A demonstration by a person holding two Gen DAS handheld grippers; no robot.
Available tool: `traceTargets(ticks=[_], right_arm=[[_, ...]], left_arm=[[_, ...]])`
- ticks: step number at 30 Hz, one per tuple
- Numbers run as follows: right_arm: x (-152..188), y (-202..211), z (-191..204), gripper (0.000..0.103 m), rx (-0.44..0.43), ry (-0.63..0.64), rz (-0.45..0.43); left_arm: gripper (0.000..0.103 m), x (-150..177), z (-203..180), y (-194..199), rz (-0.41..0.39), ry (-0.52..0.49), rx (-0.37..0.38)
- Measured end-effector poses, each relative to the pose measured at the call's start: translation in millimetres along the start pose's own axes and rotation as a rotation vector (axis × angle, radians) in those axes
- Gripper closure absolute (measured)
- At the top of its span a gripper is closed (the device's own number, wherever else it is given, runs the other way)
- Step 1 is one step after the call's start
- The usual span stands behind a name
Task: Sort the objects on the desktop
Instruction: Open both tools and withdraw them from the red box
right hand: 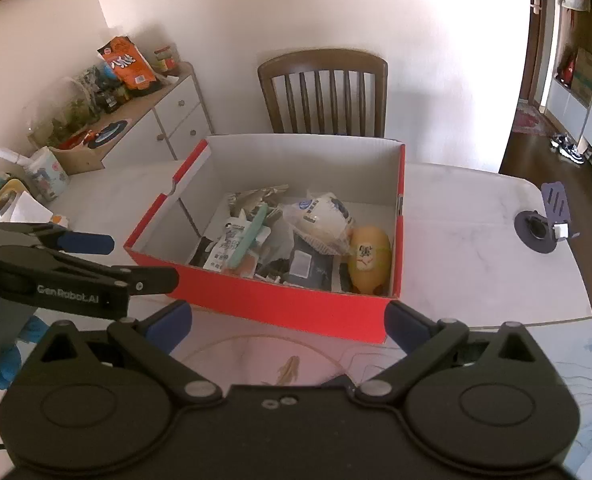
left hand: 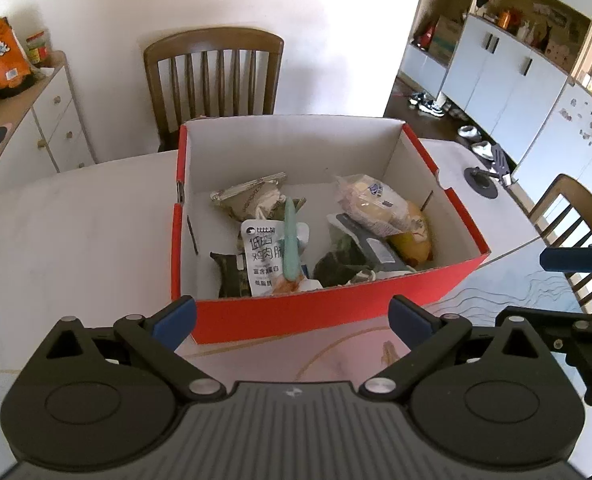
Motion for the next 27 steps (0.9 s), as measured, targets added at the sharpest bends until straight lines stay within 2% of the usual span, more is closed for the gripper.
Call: traceTargets(ticks=[7, 10, 14, 27], right_arm=[[6, 11, 2, 0.000, 0.004, 0.009, -0.019], [8, 17, 3, 0.000, 0.000, 0.012, -0.026], [11, 24, 3, 0.000, 0.002, 0.013, -0.034], [23, 34, 2, 0.000, 0.006, 0.018, -0.029]], left_arm=[[0.001, 7, -8, 17, -0.034, 0.002, 0.032], [0.001, 10, -10, 26, -0.050, -0.001, 0.018], [0.001, 16, -13, 31, -0.048, 0.007, 0.045], [0.001, 41, -27, 42, -0.017, -0.003, 0.055]])
Point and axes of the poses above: each gripper's, at about its wrist camera, not at the fingertips, and y roughly against the way its jaws point, z to its left, x to its underside, the point moved 10 cm from there along -y, roughly the way its jaws point, and after that the axes turned 9 degrees about x, right-handed, at the moved point
